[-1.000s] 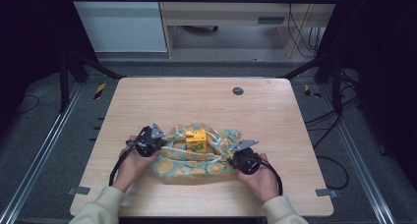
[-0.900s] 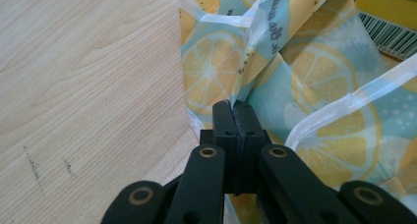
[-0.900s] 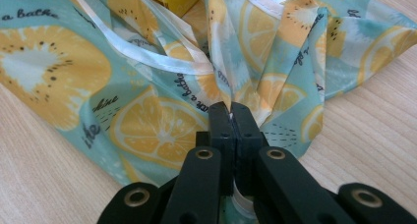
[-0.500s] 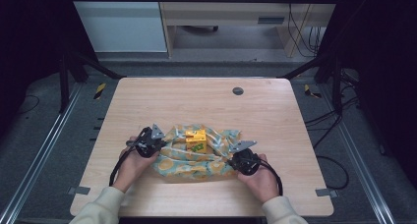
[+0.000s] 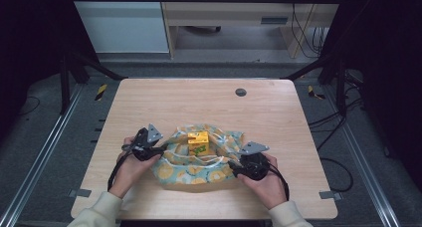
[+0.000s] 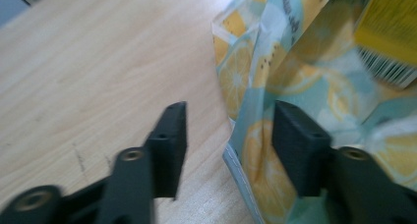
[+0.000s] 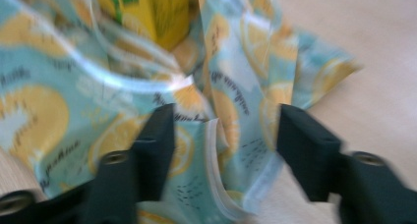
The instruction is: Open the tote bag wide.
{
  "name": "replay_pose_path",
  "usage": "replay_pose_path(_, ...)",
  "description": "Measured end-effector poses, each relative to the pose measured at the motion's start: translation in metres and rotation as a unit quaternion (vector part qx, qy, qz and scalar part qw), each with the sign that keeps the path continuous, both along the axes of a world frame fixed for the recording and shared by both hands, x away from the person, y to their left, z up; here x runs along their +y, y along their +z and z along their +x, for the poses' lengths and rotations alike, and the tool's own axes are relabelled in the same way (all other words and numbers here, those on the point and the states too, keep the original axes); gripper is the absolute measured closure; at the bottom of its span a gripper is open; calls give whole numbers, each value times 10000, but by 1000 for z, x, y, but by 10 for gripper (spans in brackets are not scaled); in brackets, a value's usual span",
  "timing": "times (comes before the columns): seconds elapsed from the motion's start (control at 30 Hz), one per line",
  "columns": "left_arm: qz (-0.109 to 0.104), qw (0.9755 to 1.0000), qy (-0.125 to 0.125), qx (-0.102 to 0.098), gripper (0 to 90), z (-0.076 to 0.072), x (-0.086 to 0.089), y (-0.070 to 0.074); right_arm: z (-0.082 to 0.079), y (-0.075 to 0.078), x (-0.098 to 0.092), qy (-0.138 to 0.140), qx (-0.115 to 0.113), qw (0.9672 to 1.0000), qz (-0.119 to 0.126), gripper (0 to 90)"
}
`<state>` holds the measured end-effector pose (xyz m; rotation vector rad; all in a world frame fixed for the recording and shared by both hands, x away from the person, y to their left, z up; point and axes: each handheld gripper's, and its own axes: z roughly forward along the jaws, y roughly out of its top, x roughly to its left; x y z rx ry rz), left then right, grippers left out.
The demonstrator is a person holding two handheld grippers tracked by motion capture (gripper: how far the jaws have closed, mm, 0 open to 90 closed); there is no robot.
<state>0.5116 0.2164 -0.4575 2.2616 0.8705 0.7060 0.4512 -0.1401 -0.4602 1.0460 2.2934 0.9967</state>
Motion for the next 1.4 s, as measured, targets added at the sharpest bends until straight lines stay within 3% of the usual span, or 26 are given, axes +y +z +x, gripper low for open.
replay_pose_path(0.07, -254, 9995, -28, -167, 361, -6, 2, 11, -5, 10, -2, -46, -256, 9995, 161, 200)
replay_pose_path(0.13, -549, 9976, -43, -421, 339, -13, 5, 21, -7, 21, -7, -128, -485, 9983, 299, 154)
replay_pose_path(0.2, -776, 9957, 0, -513, 278, -17, 10, 32, -7, 28, -14, -277, -679, 9963, 439, 126)
replay_pose_path(0.3, -849, 9950, 57, -516, 214, -20, 18, 41, -6, 31, -27, -482, -799, 9939, 588, 103)
replay_pose_path(0.47, -994, 9940, 282, -352, 144, -21, 40, 41, -6, 26, -42, -672, -689, 9936, 584, 69)
replay_pose_path(0.7, -895, 9949, 452, -107, 85, -20, 68, 29, -1, 10, -64, -837, -273, 9952, 437, 53)
replay_pose_path(0.83, -821, 9954, 502, -16, 74, -19, 81, 21, 2, 7, -78, -1150, -171, 9920, 496, 58)
replay_pose_path(1.0, -547, 9966, 597, 174, 65, -15, 92, 8, 5, 0, -89, -1418, -40, 9893, 329, 65)
replay_pose_path(1.17, -479, 9954, 769, 298, 65, -10, 101, -3, 11, -9, -99, -1645, 84, 9862, 177, 86)
replay_pose_path(1.33, -377, 9947, 899, 315, 66, -7, 108, -10, 15, -17, -109, -1829, 276, 9825, 196, 95)
replay_pose_path(1.4, -407, 9934, 1027, 314, 66, -5, 113, -12, 17, -20, -111, -1861, 298, 9819, 200, 96)
